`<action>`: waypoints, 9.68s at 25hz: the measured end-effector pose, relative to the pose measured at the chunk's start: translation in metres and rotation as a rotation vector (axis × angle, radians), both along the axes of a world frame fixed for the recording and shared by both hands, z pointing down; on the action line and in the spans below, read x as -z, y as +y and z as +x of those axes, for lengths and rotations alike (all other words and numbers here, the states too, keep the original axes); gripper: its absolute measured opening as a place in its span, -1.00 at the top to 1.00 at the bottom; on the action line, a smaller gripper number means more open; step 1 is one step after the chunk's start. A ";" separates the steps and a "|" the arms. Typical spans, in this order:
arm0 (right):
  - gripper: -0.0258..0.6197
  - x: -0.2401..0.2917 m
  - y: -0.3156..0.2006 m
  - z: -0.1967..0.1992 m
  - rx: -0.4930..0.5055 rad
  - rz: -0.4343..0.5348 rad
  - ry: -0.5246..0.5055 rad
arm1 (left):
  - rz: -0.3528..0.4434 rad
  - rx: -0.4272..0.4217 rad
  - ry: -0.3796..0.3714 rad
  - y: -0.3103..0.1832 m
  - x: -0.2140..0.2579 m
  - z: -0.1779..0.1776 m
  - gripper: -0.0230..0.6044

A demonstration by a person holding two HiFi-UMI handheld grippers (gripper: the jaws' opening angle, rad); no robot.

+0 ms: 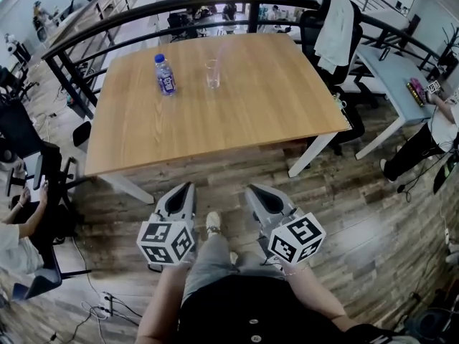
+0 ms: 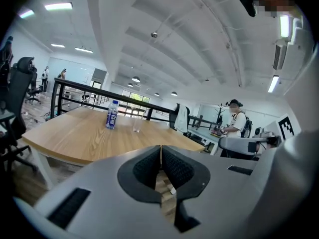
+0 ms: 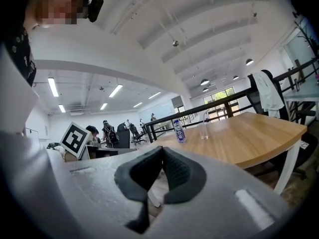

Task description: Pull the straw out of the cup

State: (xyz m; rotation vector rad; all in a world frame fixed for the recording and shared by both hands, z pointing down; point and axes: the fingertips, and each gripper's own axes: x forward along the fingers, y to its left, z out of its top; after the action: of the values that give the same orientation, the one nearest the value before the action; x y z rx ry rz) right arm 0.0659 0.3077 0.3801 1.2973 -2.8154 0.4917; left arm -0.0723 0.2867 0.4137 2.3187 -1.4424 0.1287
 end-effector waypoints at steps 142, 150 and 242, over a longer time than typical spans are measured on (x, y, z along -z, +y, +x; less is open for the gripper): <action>0.92 -0.066 -0.555 -0.002 0.028 -0.182 -0.021 | -0.109 -0.451 -0.318 -0.592 -0.041 0.089 0.79; 0.92 -0.055 -0.545 -0.011 0.038 -0.161 -0.036 | -0.044 -0.439 -0.260 -0.584 -0.013 0.085 0.79; 0.92 -0.010 -0.479 -0.055 0.136 -0.072 -0.004 | 0.296 -0.090 0.421 -0.447 0.043 -0.059 0.80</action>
State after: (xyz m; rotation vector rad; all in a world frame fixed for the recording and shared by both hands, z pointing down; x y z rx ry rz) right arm 0.0106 -0.1713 0.3899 1.0853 -2.8353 0.5845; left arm -0.1313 -0.1602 0.3708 2.4435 -1.2064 -0.5511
